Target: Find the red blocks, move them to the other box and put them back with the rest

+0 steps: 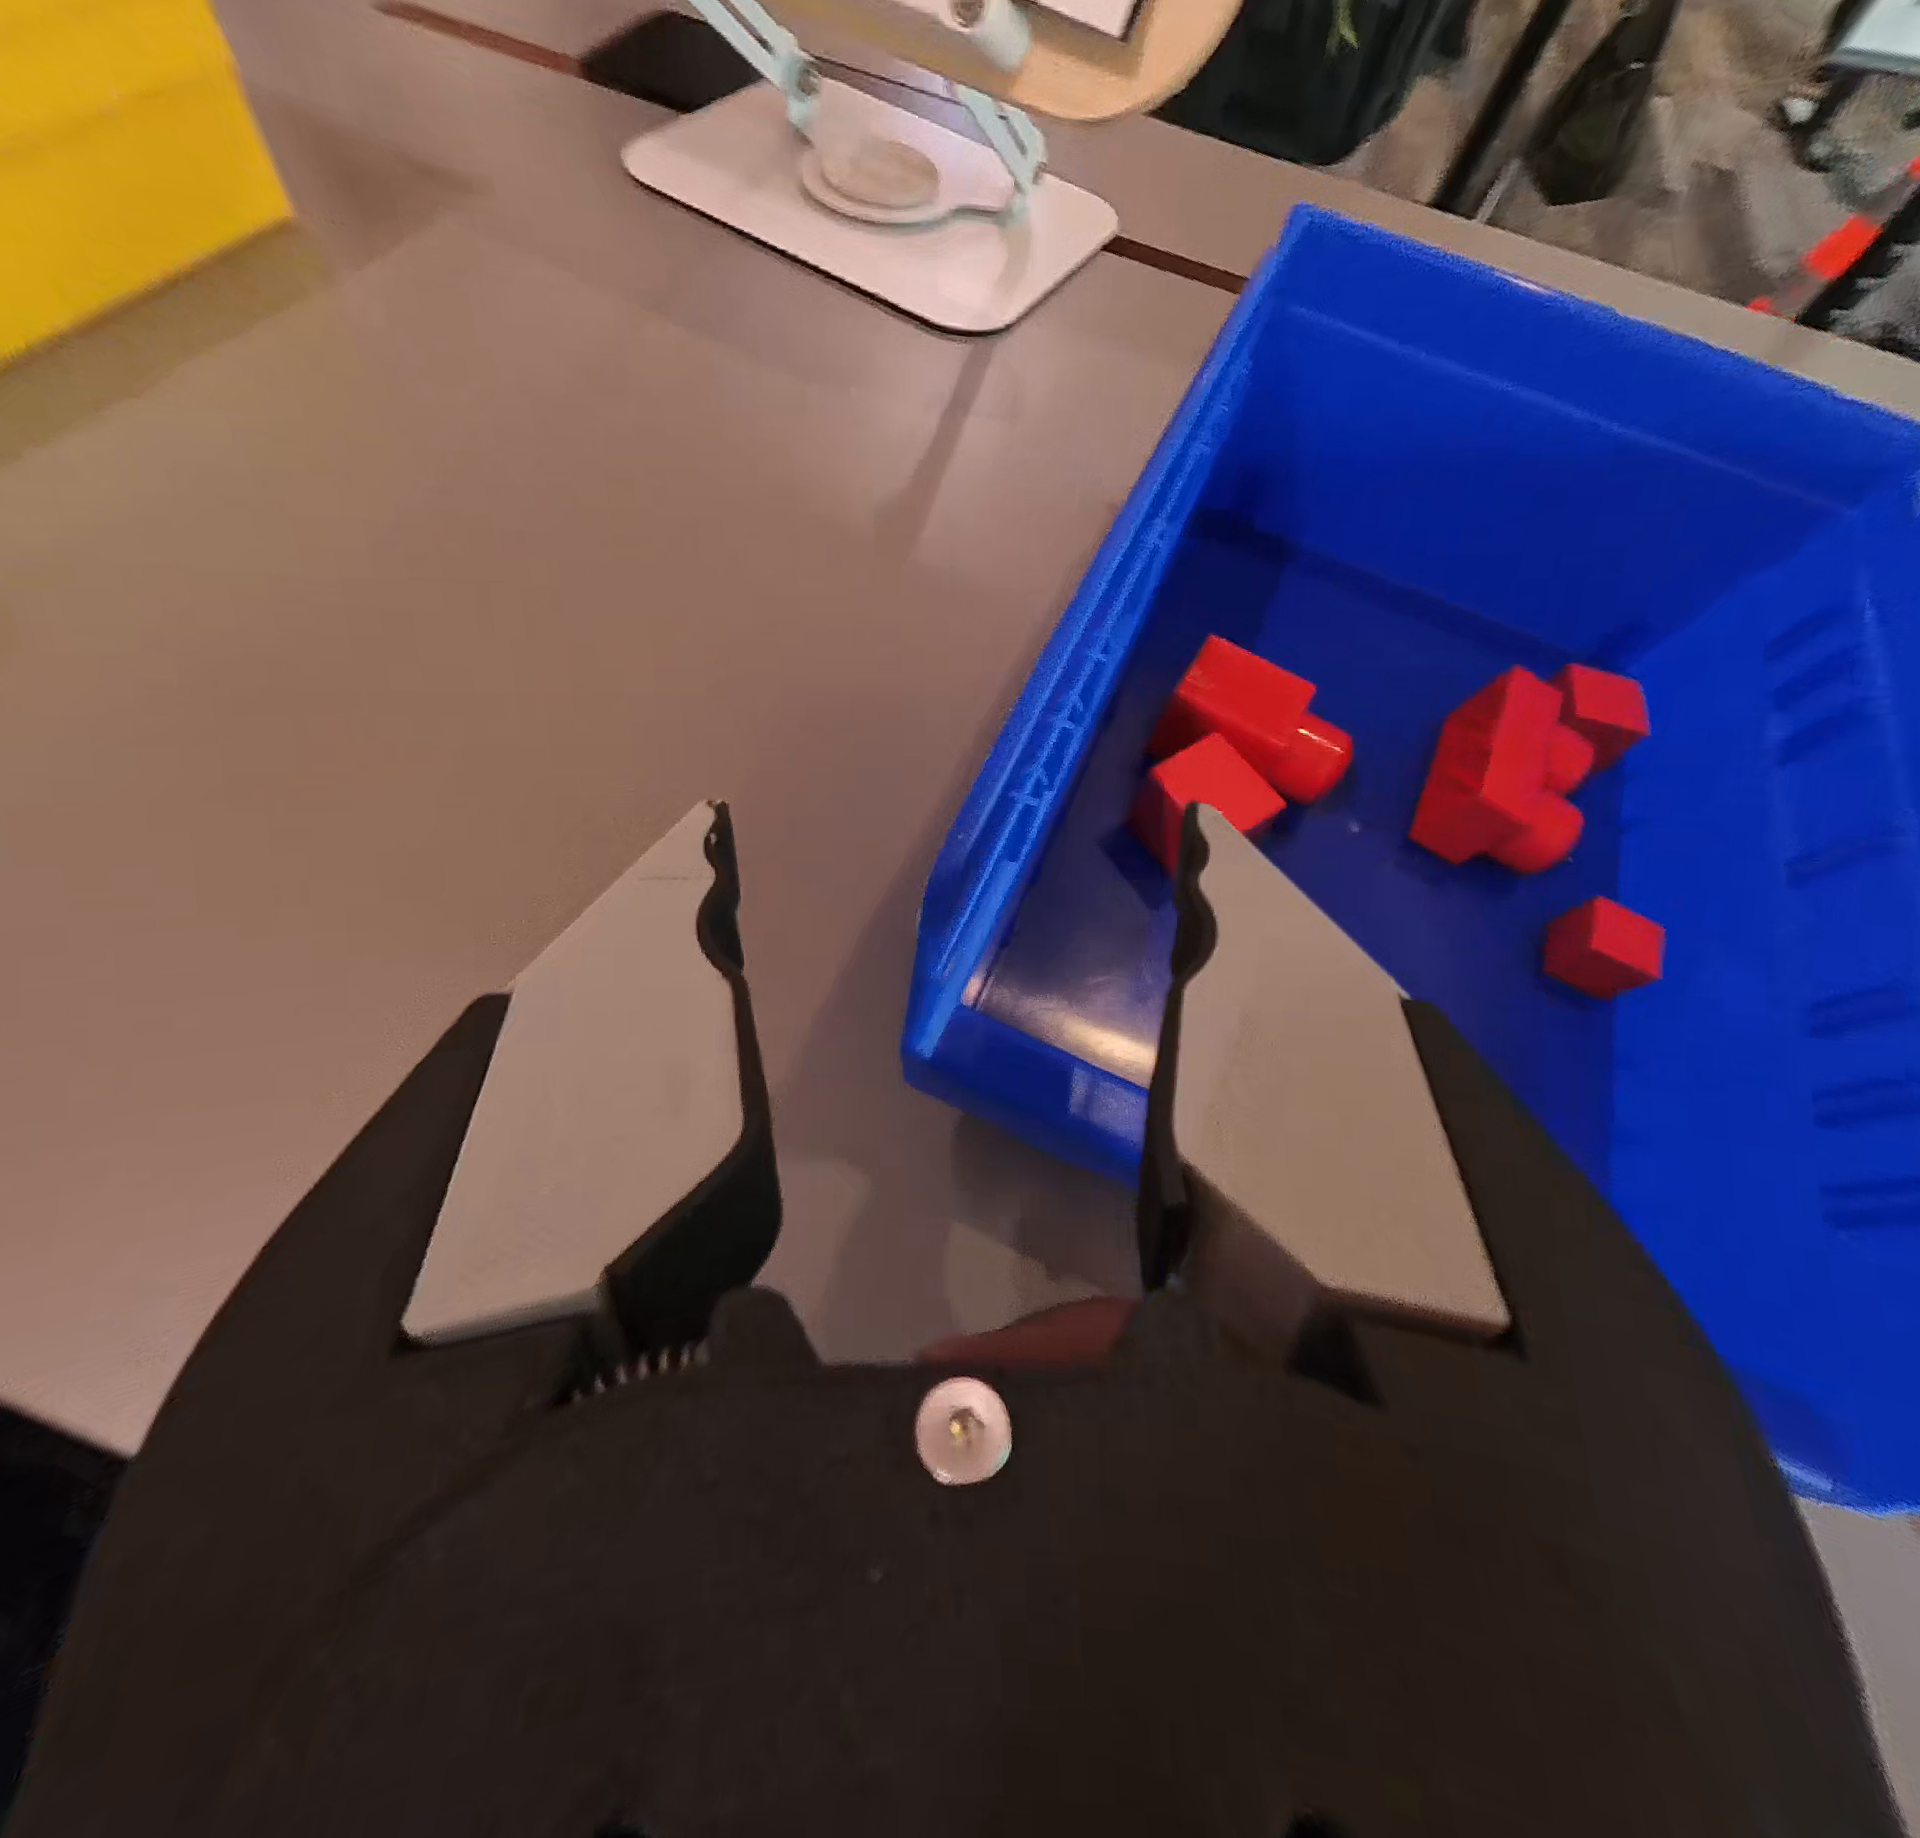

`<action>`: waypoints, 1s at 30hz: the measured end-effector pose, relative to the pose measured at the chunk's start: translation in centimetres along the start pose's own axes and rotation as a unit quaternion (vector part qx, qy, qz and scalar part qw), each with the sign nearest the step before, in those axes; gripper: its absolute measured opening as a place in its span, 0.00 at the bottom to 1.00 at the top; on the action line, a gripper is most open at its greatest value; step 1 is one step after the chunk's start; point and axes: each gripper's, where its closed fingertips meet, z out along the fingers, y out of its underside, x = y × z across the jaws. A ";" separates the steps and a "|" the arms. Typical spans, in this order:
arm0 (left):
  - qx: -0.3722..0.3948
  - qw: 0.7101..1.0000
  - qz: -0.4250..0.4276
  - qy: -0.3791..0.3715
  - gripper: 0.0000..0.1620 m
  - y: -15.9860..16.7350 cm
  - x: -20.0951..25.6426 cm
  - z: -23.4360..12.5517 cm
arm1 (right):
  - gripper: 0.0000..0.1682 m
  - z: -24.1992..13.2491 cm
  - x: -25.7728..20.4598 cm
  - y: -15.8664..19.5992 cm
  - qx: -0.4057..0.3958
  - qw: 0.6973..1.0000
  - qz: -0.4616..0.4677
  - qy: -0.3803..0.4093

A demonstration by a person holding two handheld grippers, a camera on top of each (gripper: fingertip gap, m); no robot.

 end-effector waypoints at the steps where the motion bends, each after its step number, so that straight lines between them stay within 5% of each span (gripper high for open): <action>1: -0.004 1.000 0.001 -0.004 0.34 0.1 0.2 0.9 | 0.49 0.3 0.1 0.2 -0.003 1.000 -0.001 0.010; 5: -0.013 0.994 0.058 -0.096 0.18 0.9 -1.2 3.5 | 0.45 2.1 1.2 1.6 -0.036 0.998 -0.005 0.042; 7: -0.019 0.990 0.073 -0.123 0.18 0.9 -1.4 3.8 | 0.42 2.9 2.0 2.4 -0.050 0.997 -0.018 0.061; 10: -0.009 0.990 0.031 -0.135 0.07 1.0 -3.3 3.2 | 0.12 3.3 0.9 2.0 -0.039 0.999 -0.021 0.024; 19: 0.009 0.989 0.015 -0.146 0.02 2.5 -7.0 0.2 | 0.10 1.8 -3.8 1.9 -0.036 0.999 -0.028 -0.006; 30: 0.084 0.973 0.037 -0.210 0.03 1.1 -10.1 -7.9 | 0.14 1.5 -21.4 -1.5 -0.026 0.986 -0.088 -0.141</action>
